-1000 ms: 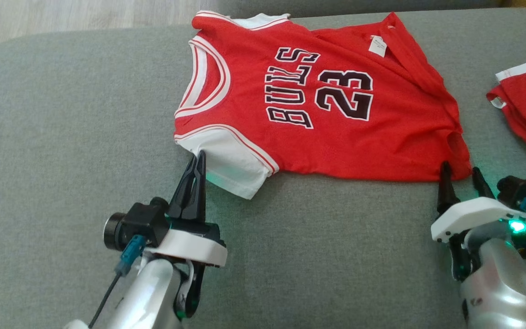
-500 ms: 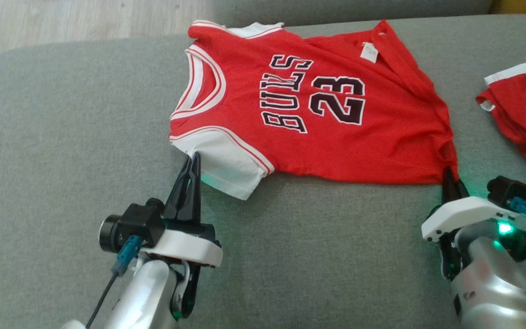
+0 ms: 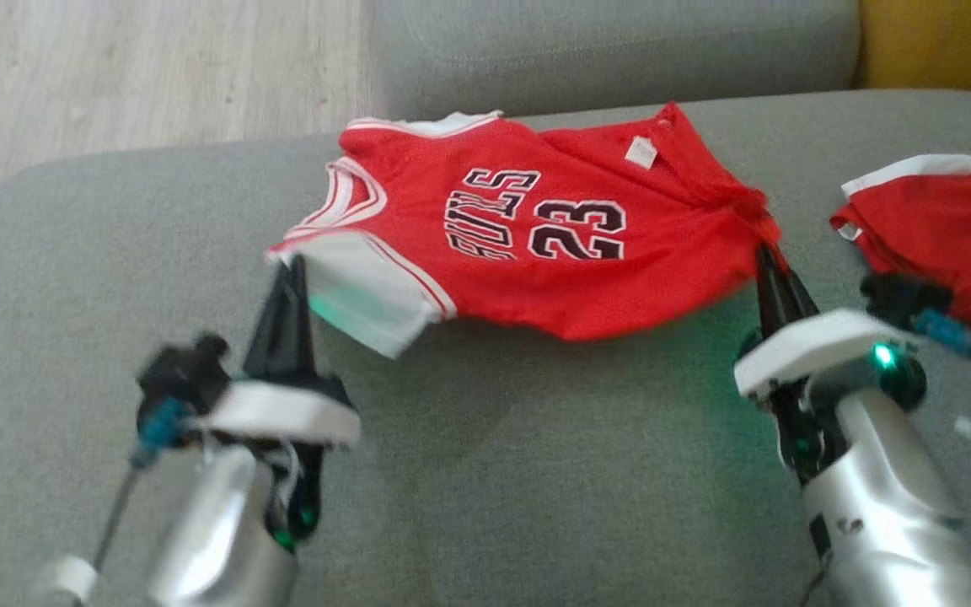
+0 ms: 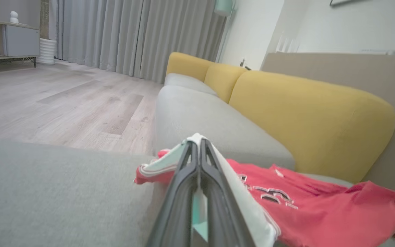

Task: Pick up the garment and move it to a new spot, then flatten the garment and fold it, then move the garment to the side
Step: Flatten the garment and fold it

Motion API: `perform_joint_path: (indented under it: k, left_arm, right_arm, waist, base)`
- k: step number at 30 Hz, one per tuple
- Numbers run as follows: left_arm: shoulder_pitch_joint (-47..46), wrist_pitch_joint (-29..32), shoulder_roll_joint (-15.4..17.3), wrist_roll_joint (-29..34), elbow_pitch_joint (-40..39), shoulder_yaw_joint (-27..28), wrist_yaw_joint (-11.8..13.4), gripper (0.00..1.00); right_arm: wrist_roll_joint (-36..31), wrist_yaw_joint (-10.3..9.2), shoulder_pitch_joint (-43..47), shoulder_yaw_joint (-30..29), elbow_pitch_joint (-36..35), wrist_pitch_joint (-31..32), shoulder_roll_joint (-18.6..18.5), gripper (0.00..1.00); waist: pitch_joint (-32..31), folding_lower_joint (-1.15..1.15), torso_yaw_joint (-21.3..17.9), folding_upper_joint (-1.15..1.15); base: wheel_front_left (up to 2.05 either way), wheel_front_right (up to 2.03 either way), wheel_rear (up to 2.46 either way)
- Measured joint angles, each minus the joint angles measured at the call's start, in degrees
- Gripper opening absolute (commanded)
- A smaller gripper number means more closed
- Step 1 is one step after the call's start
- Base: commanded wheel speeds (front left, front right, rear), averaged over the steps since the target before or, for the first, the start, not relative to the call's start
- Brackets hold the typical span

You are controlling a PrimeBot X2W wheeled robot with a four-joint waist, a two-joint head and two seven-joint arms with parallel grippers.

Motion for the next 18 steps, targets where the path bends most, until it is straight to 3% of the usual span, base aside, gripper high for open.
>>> perform_joint_path:
  k: [5, 10, 18]
  left_arm:
    - [-10.9, 5.2, -0.1, -8.5, -1.5, 6.6, -0.6, 0.0]
    - [-21.5, 8.8, -0.2, -14.6, -3.3, 10.9, -0.1, 0.0]
    - [-30.6, 10.1, -0.8, -18.6, -9.2, 13.6, 1.6, 0.0]
  right_arm:
    - [11.2, 0.0, -0.5, 1.7, -17.2, 8.4, -2.2, 0.0]
    - [18.1, 0.0, -4.2, -1.1, -28.0, 11.6, -4.9, 0.0]
    - [14.0, 0.0, -8.2, 1.0, -38.7, 11.6, -9.5, 0.0]
  waist:
    - [-2.7, 0.0, -0.2, 0.0]
    - [-4.2, 0.0, -0.5, 0.0]
    - [-5.5, 0.0, -1.1, 0.0]
  base:
    - [0.0, 0.0, 0.0]
    - [0.0, 0.0, 0.0]
    - [0.0, 0.0, 0.0]
